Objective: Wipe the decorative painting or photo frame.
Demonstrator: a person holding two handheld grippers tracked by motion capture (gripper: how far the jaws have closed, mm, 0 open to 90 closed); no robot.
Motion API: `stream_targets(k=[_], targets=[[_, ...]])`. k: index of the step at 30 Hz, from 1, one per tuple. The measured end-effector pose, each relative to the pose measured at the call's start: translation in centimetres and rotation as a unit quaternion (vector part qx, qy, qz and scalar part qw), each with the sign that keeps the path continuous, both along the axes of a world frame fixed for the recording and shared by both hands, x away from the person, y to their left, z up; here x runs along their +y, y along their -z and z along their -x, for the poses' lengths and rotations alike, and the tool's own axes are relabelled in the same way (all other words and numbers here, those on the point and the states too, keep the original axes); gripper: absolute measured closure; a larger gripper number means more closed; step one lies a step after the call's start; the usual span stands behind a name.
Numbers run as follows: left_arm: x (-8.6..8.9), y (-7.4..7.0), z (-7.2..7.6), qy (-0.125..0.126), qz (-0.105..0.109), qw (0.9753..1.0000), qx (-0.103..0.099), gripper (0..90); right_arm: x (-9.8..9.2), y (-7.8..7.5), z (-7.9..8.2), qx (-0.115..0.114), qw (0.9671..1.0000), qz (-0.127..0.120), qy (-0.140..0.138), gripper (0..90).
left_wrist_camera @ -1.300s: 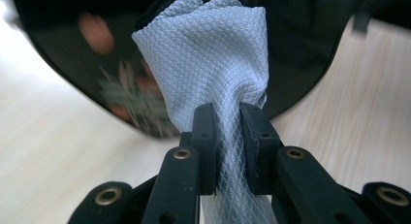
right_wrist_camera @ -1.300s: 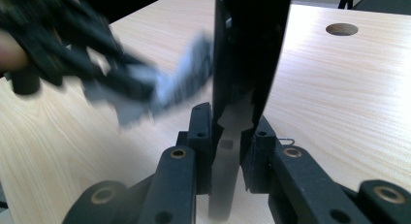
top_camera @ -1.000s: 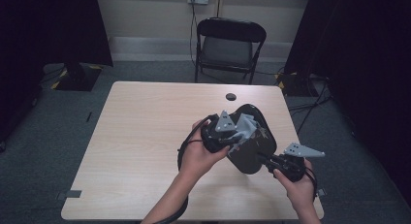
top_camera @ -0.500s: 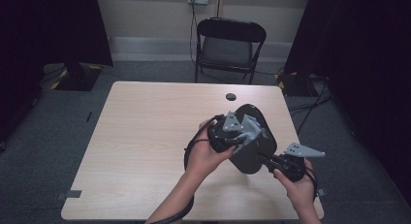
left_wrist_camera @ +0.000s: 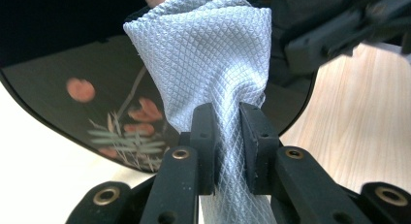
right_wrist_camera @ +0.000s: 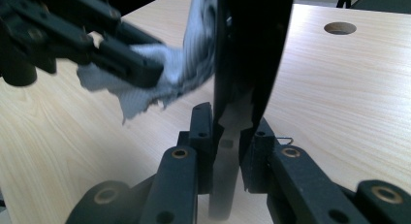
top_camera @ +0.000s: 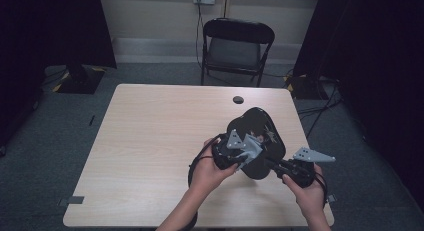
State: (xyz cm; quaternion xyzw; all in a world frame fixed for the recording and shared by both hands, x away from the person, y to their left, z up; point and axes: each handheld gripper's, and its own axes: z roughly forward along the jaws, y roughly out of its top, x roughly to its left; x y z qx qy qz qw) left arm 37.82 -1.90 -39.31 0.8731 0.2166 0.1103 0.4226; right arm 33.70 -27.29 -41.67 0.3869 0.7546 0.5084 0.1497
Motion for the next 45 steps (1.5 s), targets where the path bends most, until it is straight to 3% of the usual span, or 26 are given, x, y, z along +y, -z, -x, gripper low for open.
stream_targets(k=[13,21,33,45], targets=[[0.1,4.3,0.4,0.001,-0.04,0.9987,0.032,77.5,0.0,0.0,0.0,-0.001,1.0,0.001,0.0,78.6],[0.2,6.4,0.6,-0.002,-0.048,0.9975,0.053,77.4,0.0,0.0,0.0,-0.001,1.0,0.001,0.001,78.6],[0.2,7.4,0.8,0.004,-0.079,0.9951,0.059,77.5,0.1,0.0,0.0,0.0,1.0,0.0,0.001,78.6],[0.4,7.9,1.1,-0.002,-0.067,0.9956,0.065,77.3,0.0,0.0,0.0,-0.001,1.0,0.0,0.001,78.6]])
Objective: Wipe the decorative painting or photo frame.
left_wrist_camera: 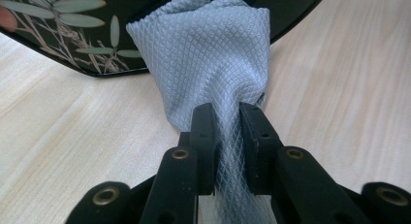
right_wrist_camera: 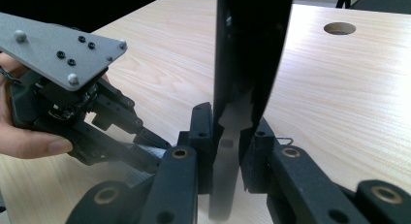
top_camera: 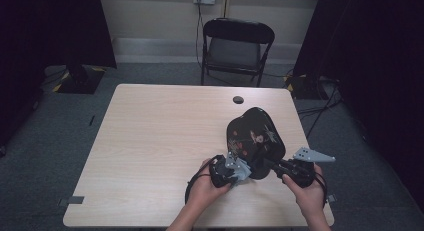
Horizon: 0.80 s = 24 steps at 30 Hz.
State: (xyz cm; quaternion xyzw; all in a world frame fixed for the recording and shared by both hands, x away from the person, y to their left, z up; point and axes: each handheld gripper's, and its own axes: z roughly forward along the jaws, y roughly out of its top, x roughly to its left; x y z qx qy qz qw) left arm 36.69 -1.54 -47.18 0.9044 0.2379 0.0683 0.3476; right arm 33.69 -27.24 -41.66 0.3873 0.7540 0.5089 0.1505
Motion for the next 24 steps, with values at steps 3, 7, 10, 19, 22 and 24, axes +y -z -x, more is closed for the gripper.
stream_targets(k=[3,7,10,19,22,24], targets=[[0.3,-0.8,0.0,-0.002,0.009,0.9999,-0.008,77.3,0.0,0.0,0.0,0.0,1.0,0.001,0.001,78.6],[0.8,-2.9,0.0,-0.001,0.029,0.9993,-0.024,77.2,0.0,0.0,0.0,0.0,1.0,0.001,0.001,78.6],[1.1,-5.0,-0.1,-0.003,0.048,0.9979,-0.043,77.2,0.0,0.0,0.0,-0.001,1.0,0.002,0.001,78.7],[0.8,-11.8,-0.4,-0.007,0.1,0.9896,-0.104,77.2,0.0,0.0,0.0,0.001,1.0,0.0,0.003,78.7],[0.2,-13.5,-0.5,-0.001,0.098,0.9872,-0.125,77.1,0.1,0.0,0.0,0.0,1.0,0.0,0.002,78.7],[-0.2,-14.2,-0.5,-0.003,0.101,0.9862,-0.131,77.0,0.1,0.0,0.1,0.0,1.0,0.001,0.002,78.7]])
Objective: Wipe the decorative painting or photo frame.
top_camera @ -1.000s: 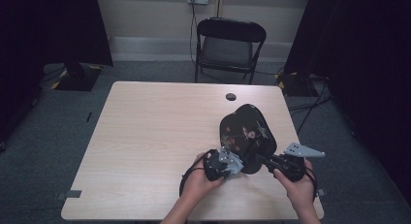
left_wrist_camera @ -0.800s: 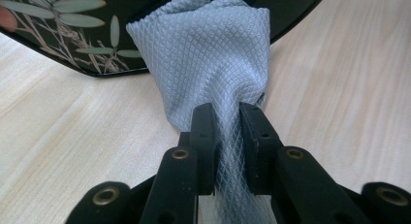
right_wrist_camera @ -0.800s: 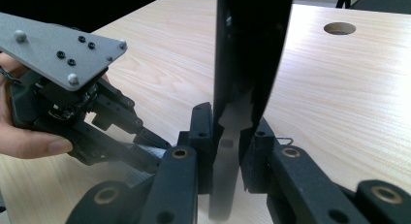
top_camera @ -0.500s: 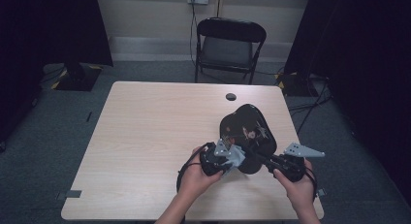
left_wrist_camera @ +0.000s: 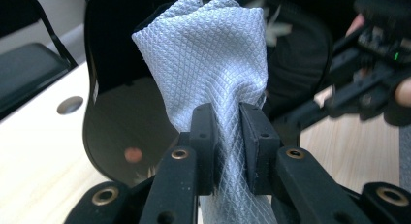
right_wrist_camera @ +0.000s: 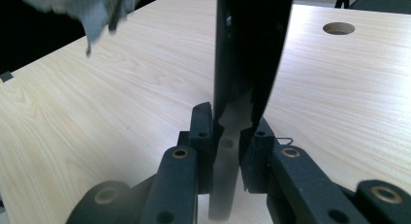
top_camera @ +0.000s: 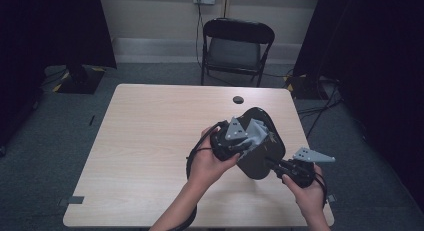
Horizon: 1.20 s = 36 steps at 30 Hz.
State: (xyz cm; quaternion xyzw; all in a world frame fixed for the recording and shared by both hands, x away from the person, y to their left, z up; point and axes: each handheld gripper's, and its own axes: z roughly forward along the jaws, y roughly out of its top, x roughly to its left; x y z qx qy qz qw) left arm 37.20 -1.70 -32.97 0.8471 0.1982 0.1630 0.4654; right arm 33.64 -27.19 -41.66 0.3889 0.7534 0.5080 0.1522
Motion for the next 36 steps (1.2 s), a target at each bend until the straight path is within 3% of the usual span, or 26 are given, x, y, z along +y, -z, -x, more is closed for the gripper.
stream_targets(k=[7,20,28,36], targets=[[-1.0,-0.7,-0.4,0.0,-0.008,0.9999,-0.006,76.9,0.0,0.0,0.0,0.001,1.0,0.0,0.001,78.6],[-1.2,0.9,-0.6,0.0,-0.018,0.9998,0.01,76.8,0.1,0.0,0.0,0.002,1.0,-0.001,0.002,78.5],[-1.3,3.2,-0.3,0.008,-0.036,0.999,0.024,76.8,0.0,0.0,0.0,0.004,1.0,-0.001,0.002,78.5],[-0.8,7.0,-0.4,0.0,-0.055,0.9969,0.057,76.8,0.0,-0.1,0.0,0.004,1.0,-0.001,0.002,78.6]])
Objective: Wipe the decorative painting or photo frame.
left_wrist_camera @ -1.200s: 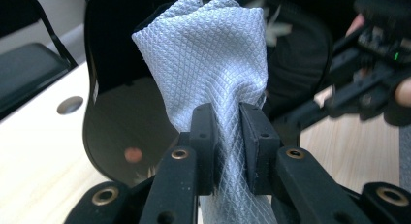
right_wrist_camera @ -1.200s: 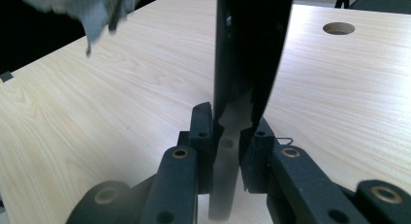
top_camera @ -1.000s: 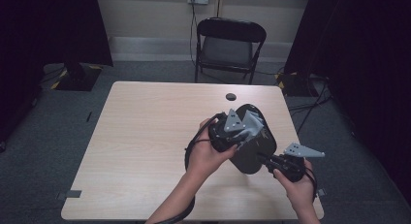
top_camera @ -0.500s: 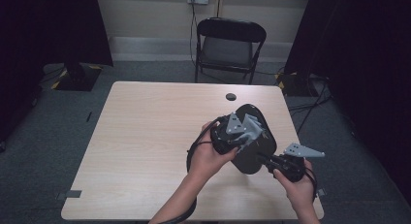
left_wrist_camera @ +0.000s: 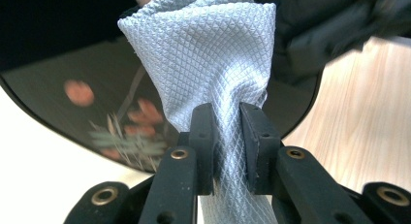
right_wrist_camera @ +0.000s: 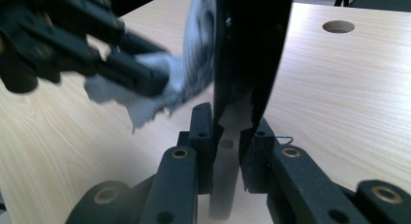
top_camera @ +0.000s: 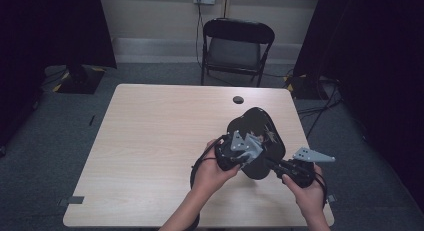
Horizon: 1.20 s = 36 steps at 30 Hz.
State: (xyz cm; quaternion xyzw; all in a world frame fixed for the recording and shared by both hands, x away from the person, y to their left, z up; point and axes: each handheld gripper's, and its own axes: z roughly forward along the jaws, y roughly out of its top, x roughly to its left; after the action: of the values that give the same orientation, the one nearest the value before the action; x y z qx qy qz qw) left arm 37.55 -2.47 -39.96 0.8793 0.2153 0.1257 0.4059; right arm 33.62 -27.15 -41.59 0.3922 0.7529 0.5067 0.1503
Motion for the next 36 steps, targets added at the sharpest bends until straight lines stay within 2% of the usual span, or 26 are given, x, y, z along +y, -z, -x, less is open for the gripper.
stream_targets(k=[5,11,18,20,22,24,28,30,34,36], targets=[[0.1,2.3,0.1,-0.004,-0.006,0.9998,0.02,76.8,0.0,0.0,0.0,0.0,1.0,0.0,-0.001,78.5],[0.1,4.0,0.2,-0.009,-0.006,0.9993,0.036,76.8,0.0,0.0,0.0,0.0,1.0,-0.001,0.0,78.5],[0.0,5.4,0.1,-0.007,-0.032,0.9981,0.051,76.8,-0.1,0.0,0.0,0.001,1.0,-0.002,-0.001,78.5],[-0.1,5.8,0.2,-0.011,-0.032,0.9979,0.055,76.8,-0.1,0.0,-0.1,0.0,1.0,-0.002,-0.001,78.4],[-0.1,6.1,0.2,-0.007,-0.047,0.9972,0.057,76.7,-0.1,0.0,-0.1,0.001,1.0,-0.002,0.0,78.5],[-0.1,6.6,0.2,-0.011,-0.049,0.9966,0.065,76.5,-0.1,0.0,-0.1,0.001,1.0,-0.002,0.001,78.5],[0.0,7.2,0.3,-0.008,-0.058,0.9959,0.069,76.8,-0.1,0.0,-0.1,0.001,1.0,-0.002,0.001,78.5],[0.1,7.3,0.3,-0.009,-0.052,0.9962,0.068,76.8,-0.1,0.0,-0.1,0.001,1.0,-0.002,0.001,78.5],[0.2,7.1,0.4,-0.006,-0.057,0.9959,0.071,77.0,-0.1,0.0,-0.1,0.001,1.0,0.0,-0.001,78.5],[0.3,6.7,0.5,-0.005,-0.046,0.9963,0.072,77.0,-0.1,0.0,-0.1,0.0,1.0,-0.001,-0.001,78.5]])
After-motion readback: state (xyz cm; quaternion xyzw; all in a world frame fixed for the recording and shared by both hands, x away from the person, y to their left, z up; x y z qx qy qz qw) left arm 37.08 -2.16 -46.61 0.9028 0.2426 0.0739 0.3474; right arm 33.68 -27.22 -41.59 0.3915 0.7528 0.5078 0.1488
